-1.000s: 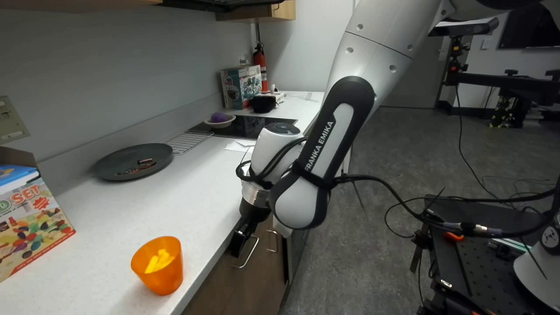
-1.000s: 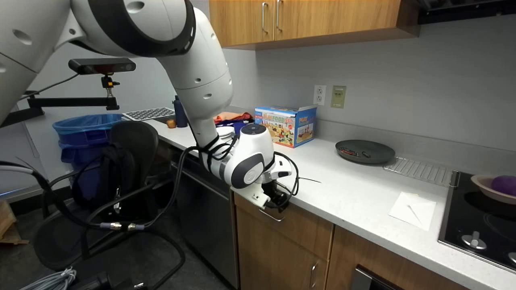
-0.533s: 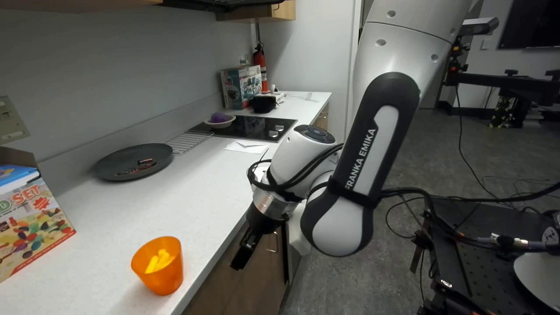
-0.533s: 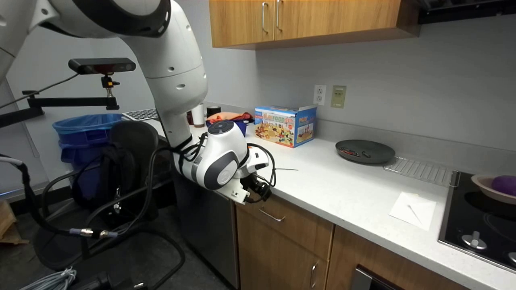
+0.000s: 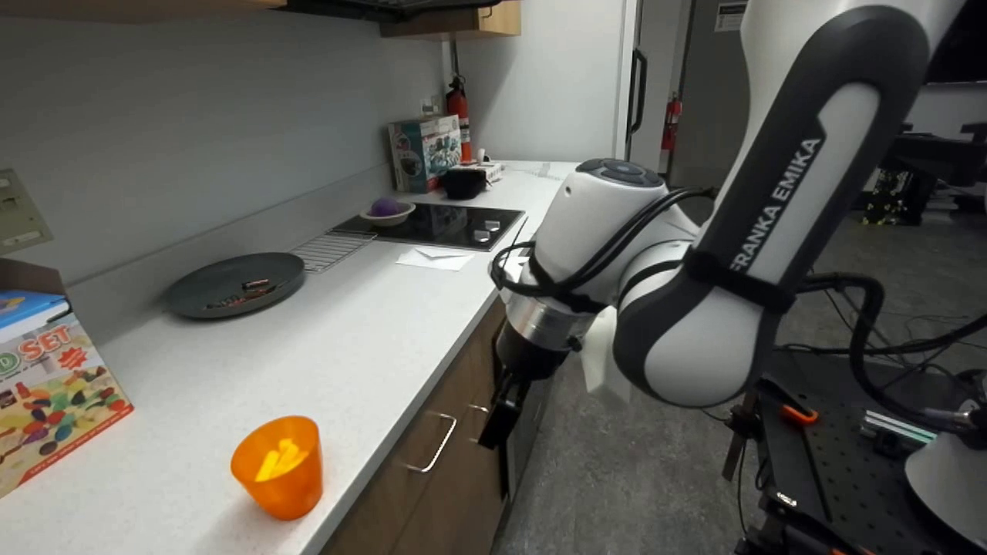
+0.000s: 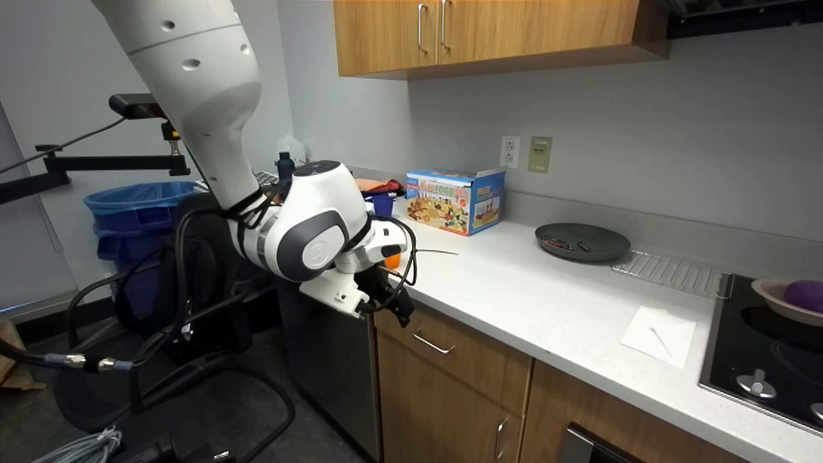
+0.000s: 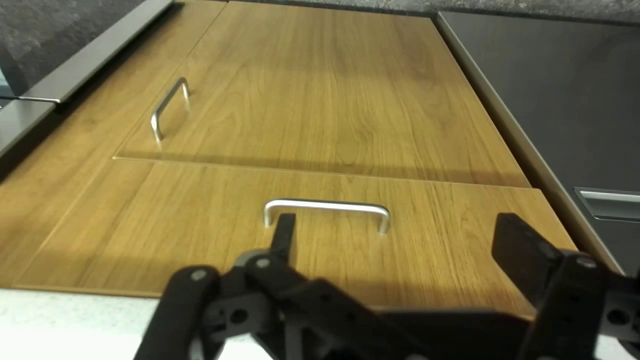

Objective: Close the open drawer

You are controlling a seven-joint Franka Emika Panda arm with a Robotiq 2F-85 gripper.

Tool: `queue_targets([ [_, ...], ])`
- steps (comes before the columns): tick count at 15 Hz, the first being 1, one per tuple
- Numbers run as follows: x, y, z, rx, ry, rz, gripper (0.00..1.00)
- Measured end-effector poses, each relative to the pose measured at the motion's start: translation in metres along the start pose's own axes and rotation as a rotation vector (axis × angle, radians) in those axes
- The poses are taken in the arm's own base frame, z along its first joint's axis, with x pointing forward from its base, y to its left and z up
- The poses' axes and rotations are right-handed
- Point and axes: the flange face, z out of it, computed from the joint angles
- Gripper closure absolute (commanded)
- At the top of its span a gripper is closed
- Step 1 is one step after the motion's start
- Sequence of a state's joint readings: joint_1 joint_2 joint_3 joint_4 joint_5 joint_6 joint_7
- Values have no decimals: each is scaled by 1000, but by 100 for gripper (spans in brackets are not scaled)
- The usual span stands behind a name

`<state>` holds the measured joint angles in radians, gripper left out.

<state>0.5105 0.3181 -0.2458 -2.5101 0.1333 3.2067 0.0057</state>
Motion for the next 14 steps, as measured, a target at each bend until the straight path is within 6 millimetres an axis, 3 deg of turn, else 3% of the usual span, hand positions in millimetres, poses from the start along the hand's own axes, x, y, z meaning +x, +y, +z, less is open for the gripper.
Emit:
queue_targets([
  [6, -14, 10, -46, 14, -16, 18, 0],
  [14, -28, 14, -61, 24, -19, 50, 0],
])
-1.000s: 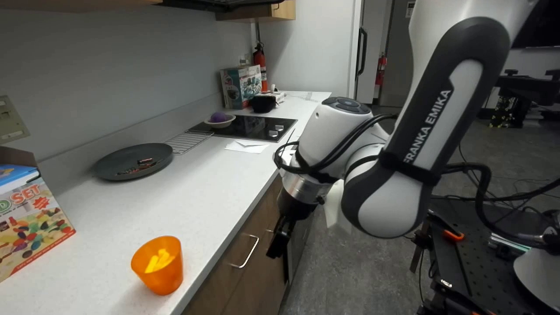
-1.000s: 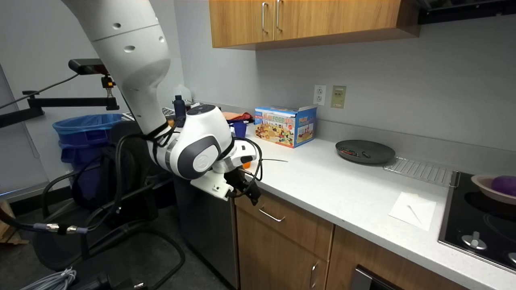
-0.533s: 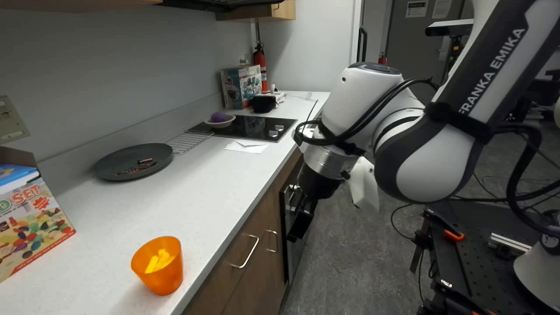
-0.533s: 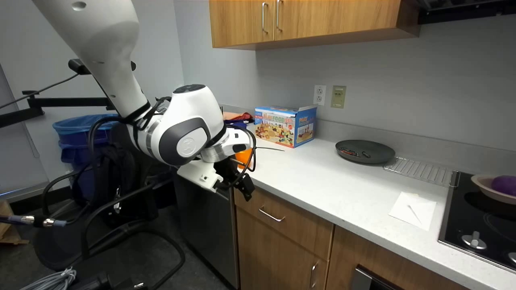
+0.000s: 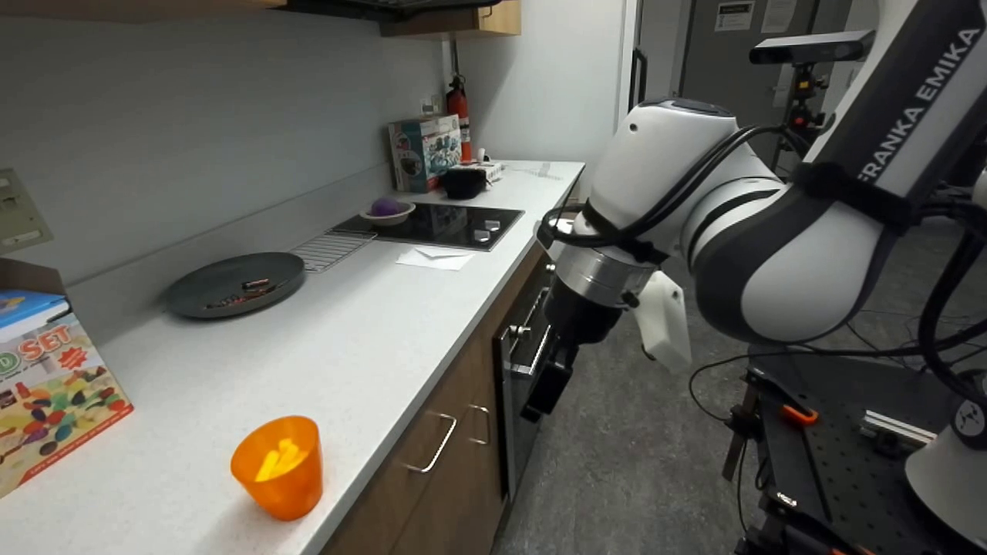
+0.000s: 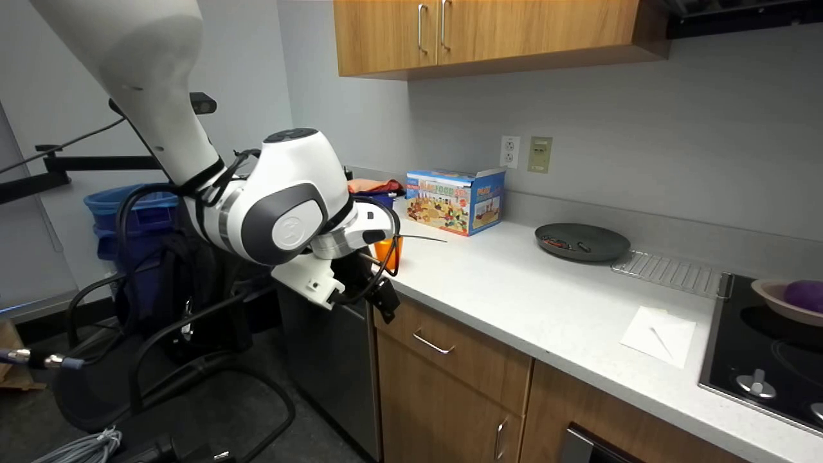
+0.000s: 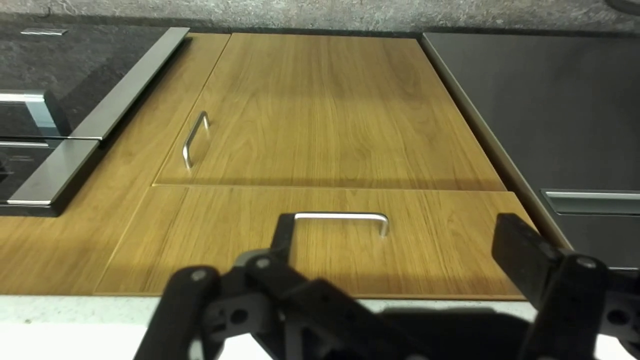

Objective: Close the open drawer

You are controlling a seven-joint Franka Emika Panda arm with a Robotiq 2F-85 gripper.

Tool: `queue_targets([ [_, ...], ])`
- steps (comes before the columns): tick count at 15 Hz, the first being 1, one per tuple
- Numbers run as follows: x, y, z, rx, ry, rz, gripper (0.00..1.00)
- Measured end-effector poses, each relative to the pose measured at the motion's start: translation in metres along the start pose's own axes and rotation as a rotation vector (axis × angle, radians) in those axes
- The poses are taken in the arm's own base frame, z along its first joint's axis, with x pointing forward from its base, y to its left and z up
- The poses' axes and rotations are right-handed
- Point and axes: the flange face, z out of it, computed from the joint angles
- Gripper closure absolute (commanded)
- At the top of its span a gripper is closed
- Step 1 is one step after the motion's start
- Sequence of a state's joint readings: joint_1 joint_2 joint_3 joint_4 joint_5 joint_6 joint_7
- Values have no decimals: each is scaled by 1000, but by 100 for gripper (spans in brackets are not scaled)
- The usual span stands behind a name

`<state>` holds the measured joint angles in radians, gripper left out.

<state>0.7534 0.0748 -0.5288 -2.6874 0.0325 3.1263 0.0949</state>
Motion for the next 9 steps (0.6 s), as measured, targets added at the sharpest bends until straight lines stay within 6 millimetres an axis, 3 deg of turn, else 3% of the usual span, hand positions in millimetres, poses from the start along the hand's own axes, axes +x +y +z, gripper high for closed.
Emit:
queue_targets([
  [9, -2, 0, -1, 3, 0, 3, 0],
])
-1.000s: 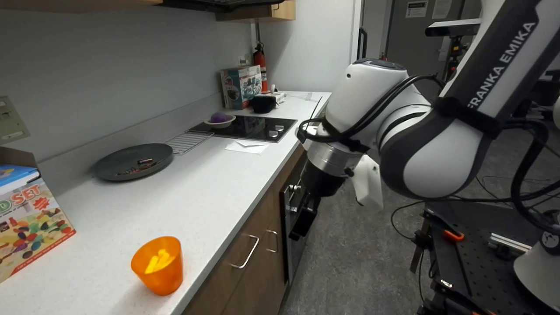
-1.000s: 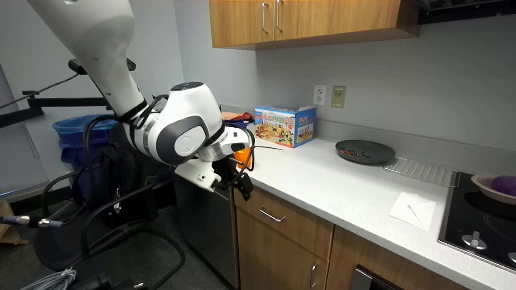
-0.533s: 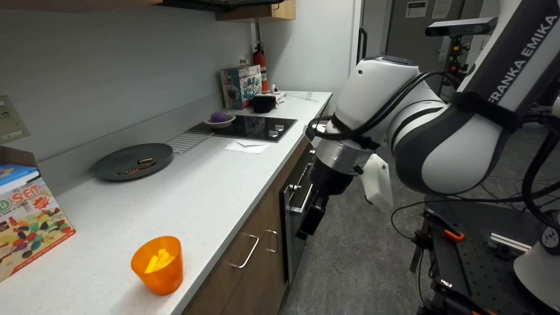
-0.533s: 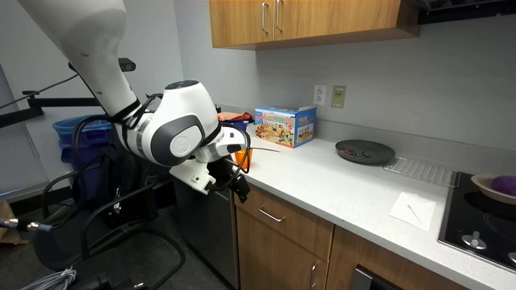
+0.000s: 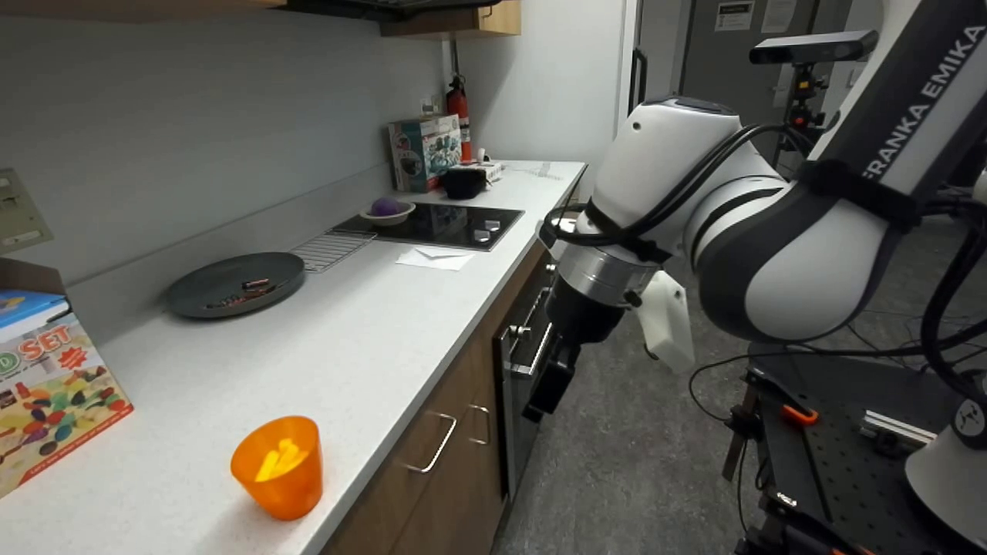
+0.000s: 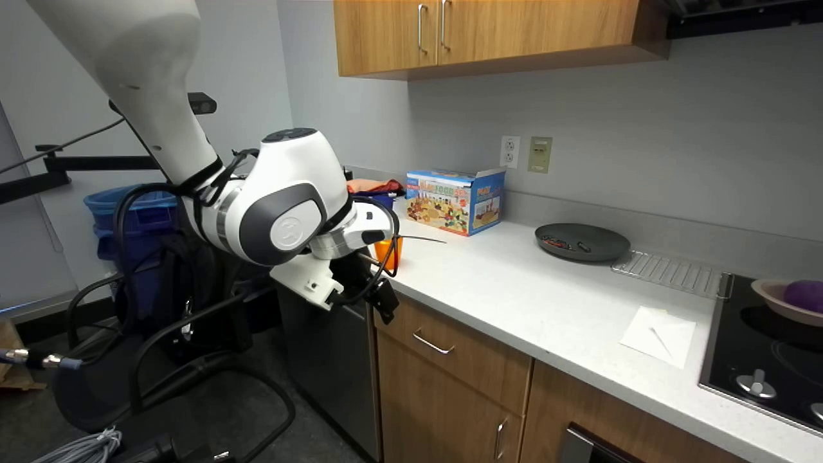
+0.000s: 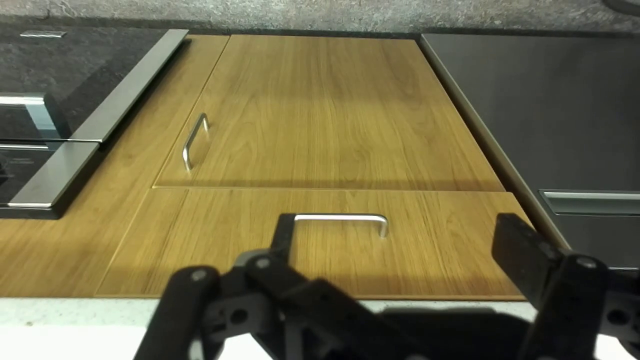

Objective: Close the open drawer

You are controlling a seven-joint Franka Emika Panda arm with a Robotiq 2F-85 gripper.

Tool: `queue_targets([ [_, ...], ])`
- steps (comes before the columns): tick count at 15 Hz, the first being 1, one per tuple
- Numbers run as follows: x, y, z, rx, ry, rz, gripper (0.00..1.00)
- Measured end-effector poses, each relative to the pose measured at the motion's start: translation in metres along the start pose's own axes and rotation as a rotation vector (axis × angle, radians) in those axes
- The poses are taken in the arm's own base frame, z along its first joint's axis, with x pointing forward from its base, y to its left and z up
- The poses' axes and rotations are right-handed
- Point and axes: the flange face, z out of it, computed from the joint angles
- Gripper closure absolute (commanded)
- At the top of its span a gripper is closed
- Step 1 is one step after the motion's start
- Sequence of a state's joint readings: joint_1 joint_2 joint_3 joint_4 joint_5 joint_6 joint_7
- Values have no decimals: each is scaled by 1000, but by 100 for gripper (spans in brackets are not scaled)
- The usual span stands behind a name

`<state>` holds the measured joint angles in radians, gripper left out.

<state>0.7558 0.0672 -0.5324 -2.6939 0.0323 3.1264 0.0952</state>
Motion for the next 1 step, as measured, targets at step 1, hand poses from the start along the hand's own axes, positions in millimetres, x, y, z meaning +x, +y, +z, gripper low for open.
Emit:
queue_targets([
  [1, 0, 0, 0, 0, 0, 0, 0],
])
